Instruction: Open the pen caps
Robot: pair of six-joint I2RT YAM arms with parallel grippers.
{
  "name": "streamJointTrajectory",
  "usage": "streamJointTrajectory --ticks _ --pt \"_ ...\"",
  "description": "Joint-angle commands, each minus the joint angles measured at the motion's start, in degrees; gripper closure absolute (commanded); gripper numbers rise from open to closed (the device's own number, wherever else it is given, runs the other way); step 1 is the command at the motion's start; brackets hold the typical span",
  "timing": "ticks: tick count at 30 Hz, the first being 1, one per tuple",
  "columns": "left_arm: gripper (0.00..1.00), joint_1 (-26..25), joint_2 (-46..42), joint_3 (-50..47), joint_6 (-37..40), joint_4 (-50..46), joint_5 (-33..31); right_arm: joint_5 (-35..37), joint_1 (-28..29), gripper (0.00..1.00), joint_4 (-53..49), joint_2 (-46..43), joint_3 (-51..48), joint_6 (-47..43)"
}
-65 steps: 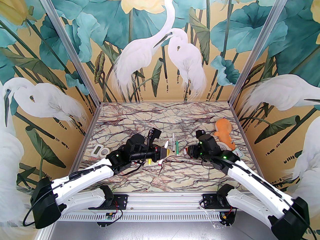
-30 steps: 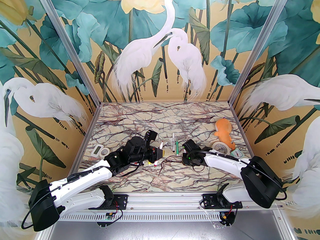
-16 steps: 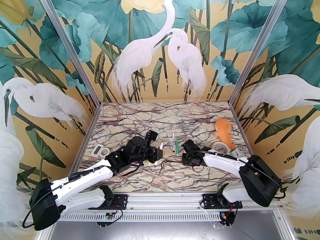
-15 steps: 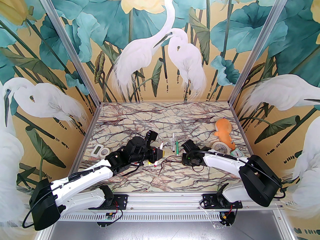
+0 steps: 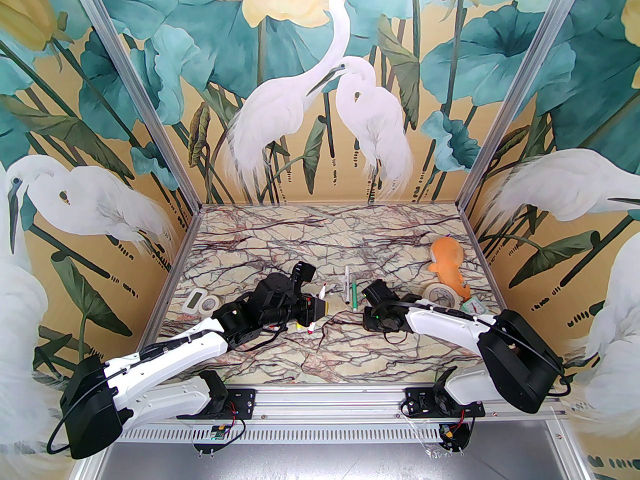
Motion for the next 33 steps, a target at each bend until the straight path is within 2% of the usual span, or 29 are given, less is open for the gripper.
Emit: streamJointTrajectory --ticks 1,10,15,24,29,33 --pt "0.93 0.2 1.4 2.4 0.7 -2.8 -3.9 3.7 -0.2 0.70 -0.3 -0.8 -2.0 1.0" --pt "0.93 0.2 5.8 1.9 -2.3 -4.5 -10.2 4.2 -0.1 0.68 -0.1 -5.6 -3.7 -0.4" --pt "0.92 0.2 7.7 1.8 -3.3 -4.1 -11.8 2.7 -0.2 0.63 0.6 -9.7 -4.7 -1.4" --pt "0.92 0.2 14.1 4.9 -6.5 -7.9 -19.4 -1.5 -0.2 0.57 0.5 -19.5 -6.0 -4.6" --pt "0.93 0.3 19.2 7.7 -8.8 -9.8 -22.2 -6.4 -0.2 0.46 1.2 -27.3 -6.7 -6.8" --pt "0.93 0.2 23.5 10.0 -10.7 -10.9 -23.6 -10.9 -0.2 0.29 1.4 -33.5 -7.2 -8.4"
